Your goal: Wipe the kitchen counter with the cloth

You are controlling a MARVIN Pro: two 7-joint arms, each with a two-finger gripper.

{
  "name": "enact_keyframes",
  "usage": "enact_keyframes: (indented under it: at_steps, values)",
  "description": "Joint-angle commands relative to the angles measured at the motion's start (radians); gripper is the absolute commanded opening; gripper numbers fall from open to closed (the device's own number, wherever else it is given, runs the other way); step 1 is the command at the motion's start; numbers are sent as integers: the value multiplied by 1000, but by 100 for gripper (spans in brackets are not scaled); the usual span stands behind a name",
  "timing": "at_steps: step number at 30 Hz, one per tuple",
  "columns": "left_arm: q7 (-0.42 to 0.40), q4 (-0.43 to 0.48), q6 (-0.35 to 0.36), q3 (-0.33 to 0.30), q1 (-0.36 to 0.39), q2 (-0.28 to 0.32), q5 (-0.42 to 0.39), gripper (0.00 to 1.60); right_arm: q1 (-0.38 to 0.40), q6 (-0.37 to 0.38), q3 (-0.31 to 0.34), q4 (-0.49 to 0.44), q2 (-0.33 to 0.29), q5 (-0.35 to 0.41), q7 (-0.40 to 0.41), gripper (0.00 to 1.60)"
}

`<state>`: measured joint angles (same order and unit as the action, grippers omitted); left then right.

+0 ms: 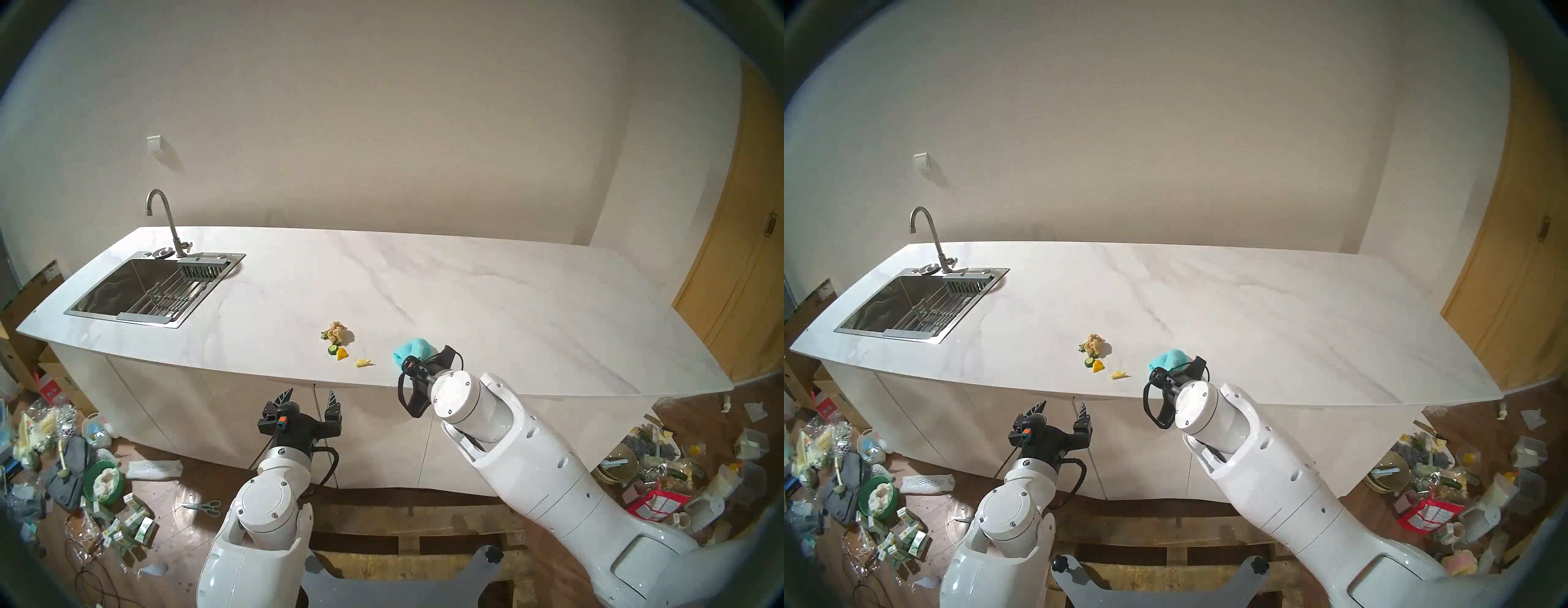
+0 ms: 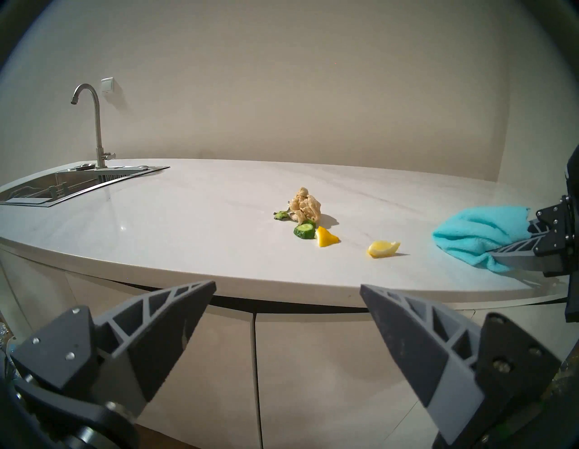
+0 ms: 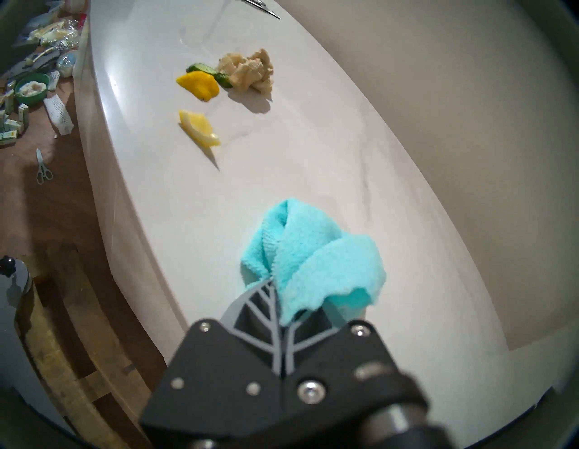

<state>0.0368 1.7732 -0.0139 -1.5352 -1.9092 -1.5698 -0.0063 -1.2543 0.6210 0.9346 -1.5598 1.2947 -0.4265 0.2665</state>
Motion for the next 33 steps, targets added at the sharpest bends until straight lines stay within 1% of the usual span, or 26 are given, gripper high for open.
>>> enact_keyframes:
  at_steps: [1,16,22,26,29,30,31,33]
  values:
    - [-4,25,-6,3,7,0,-1,160,91,-25,-30,16,91,-9,-9,0]
    - [-4,25,-6,3,7,0,-1,160,189,-34,-81,147,210,-15,-24,0]
    - [-4,26,-6,3,7,0,-1,160,223,-39,-89,199,247,-13,-30,0]
    - [-4,26,-6,3,7,1,-1,160,237,-42,-80,201,245,-14,-38,0]
    - [-4,27,-6,3,6,1,-2,160,236,-40,-58,169,205,-14,-36,0]
    - [-4,27,-6,3,6,1,-2,160,236,-40,-58,169,205,-14,-36,0]
    - [-4,27,-6,3,6,1,-2,160,232,-40,-53,158,192,-14,-35,0]
    - [-4,27,-6,3,6,1,-2,160,219,-31,-37,120,161,-7,-20,0]
